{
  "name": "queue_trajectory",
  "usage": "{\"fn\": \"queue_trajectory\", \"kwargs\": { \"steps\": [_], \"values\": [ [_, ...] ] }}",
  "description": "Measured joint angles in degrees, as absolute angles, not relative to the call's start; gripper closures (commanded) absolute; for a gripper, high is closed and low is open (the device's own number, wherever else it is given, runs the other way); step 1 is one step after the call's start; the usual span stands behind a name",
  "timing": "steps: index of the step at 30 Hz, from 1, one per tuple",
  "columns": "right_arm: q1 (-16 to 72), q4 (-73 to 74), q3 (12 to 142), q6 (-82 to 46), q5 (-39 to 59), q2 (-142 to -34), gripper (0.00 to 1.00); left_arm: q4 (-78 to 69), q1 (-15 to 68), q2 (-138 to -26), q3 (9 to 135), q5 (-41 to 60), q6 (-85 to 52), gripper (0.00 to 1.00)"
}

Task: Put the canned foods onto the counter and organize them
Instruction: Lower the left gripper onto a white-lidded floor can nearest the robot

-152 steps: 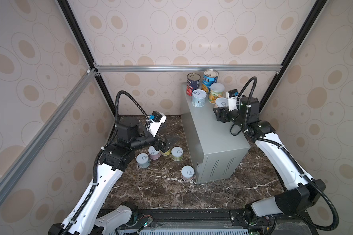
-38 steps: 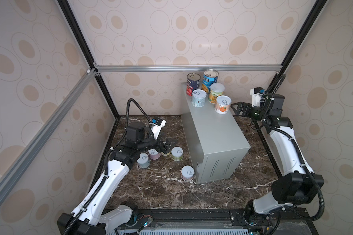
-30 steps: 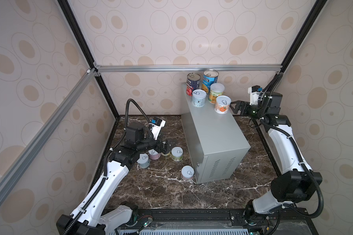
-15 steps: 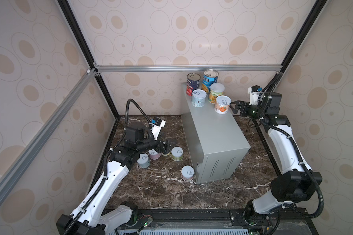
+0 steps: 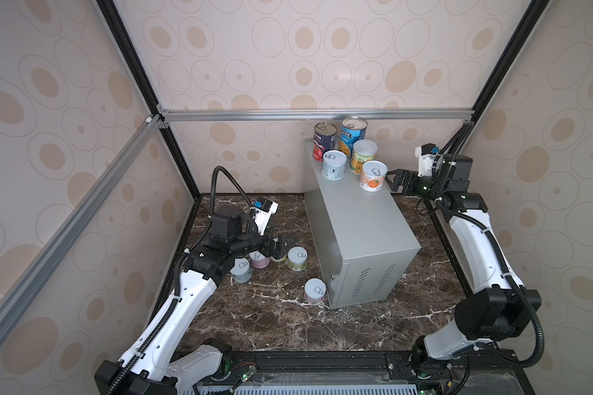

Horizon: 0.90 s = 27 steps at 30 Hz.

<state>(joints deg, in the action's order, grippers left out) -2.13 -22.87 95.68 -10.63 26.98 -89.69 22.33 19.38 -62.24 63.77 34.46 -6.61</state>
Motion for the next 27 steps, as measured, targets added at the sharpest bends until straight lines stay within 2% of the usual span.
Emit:
{"fn": "queue_trajectory", "kwargs": {
  "steps": [12,20,27],
  "values": [
    [-1.9,-24.9,94.0,-9.2,21.7,-85.1,0.0,22.6,19.4,-62.3,62.9,30.8,-6.8,0.02],
    [-1.7,-29.4,85.8,-8.3,14.2,-70.5,0.0,25.2,19.4,-62.6,60.0,18.5,-10.1,0.02],
    [-0.4,-33.9,82.1,-8.3,12.1,-57.9,0.0,28.4,19.3,-64.2,54.7,5.6,-17.7,0.02]
  ]
}}
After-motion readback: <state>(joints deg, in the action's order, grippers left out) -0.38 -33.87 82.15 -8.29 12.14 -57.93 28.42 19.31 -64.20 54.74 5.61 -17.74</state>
